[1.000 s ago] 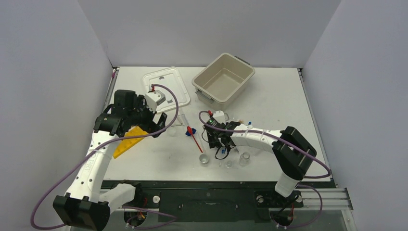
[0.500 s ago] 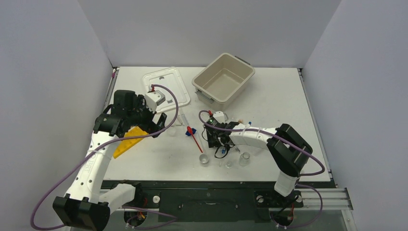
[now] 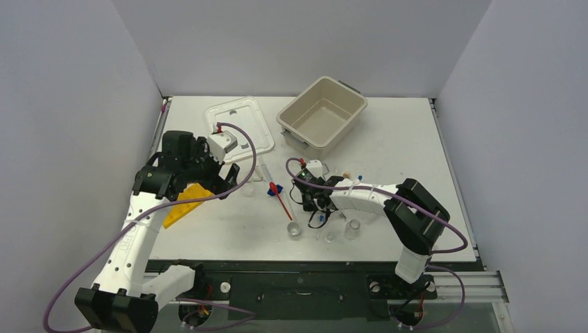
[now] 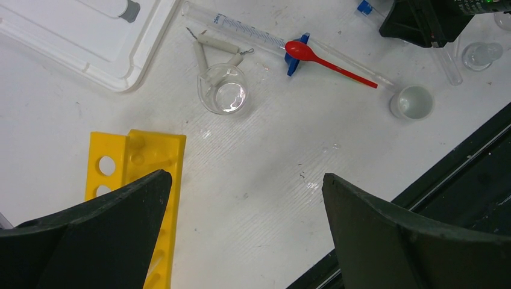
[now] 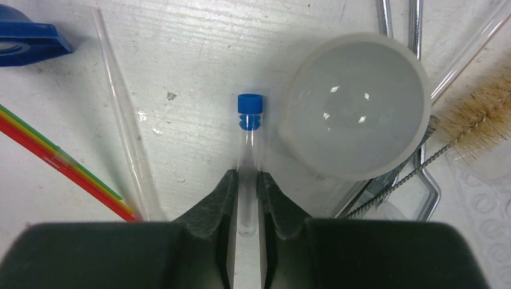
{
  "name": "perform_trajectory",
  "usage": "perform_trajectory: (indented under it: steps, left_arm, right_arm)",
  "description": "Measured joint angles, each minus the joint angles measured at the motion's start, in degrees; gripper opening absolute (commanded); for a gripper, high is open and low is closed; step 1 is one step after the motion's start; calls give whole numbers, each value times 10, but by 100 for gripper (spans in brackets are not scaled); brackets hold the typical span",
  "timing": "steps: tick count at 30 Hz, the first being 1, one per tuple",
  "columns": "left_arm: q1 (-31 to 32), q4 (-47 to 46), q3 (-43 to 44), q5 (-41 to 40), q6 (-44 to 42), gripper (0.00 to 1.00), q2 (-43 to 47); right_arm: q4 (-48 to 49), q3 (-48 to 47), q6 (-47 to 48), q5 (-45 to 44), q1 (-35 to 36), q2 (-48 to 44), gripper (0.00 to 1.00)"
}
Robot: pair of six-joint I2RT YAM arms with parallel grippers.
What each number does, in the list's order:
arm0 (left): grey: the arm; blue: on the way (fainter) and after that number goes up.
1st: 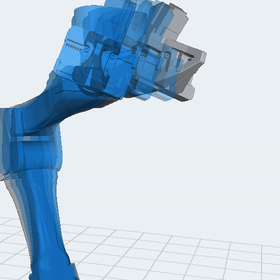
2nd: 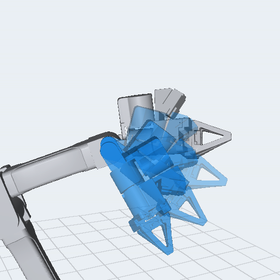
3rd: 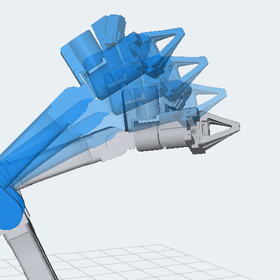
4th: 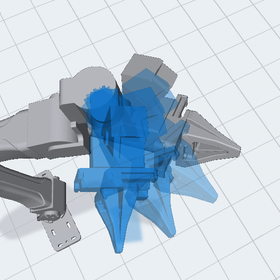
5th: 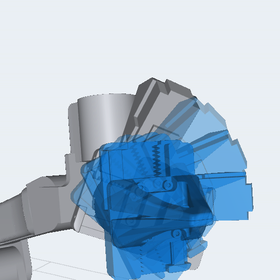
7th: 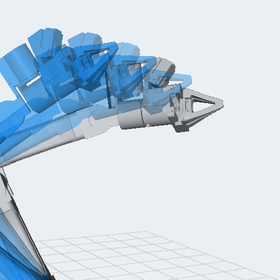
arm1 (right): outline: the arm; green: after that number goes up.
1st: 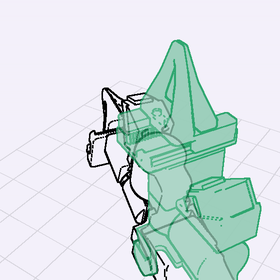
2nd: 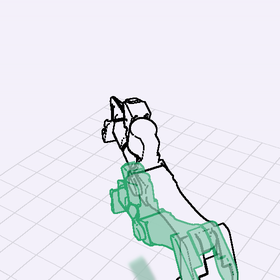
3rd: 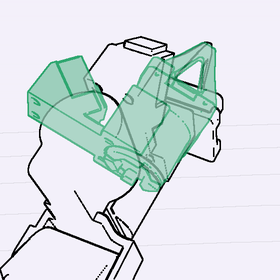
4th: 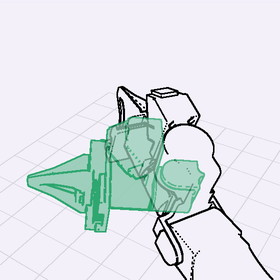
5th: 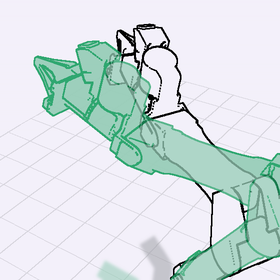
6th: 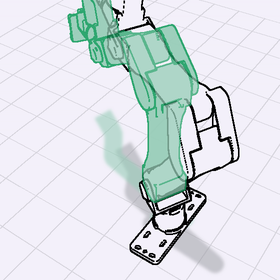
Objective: Organize the chemistry lab equipment
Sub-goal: Pick up the test tube at the center of the board.
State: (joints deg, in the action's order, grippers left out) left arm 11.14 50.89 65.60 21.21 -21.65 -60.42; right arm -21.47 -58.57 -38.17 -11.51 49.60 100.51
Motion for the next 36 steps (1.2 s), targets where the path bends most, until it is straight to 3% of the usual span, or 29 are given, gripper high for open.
perform_trajectory:
  steps: [10,16,23,36]
  left_arm:
    - [0,-4,0,24,26,97,3]
    - [0,-15,0,66,62,97,3]
    - [0,-28,2,126,96,97,1]
    - [8,-92,3,224,150,97,-12]
  right_arm:
    - [-19,-31,-2,-1,13,-12,0]
    - [-24,-71,-4,-13,52,-109,0]
    - [28,-100,-39,-35,79,-185,0]
    - [151,-100,-117,-78,110,-194,0]
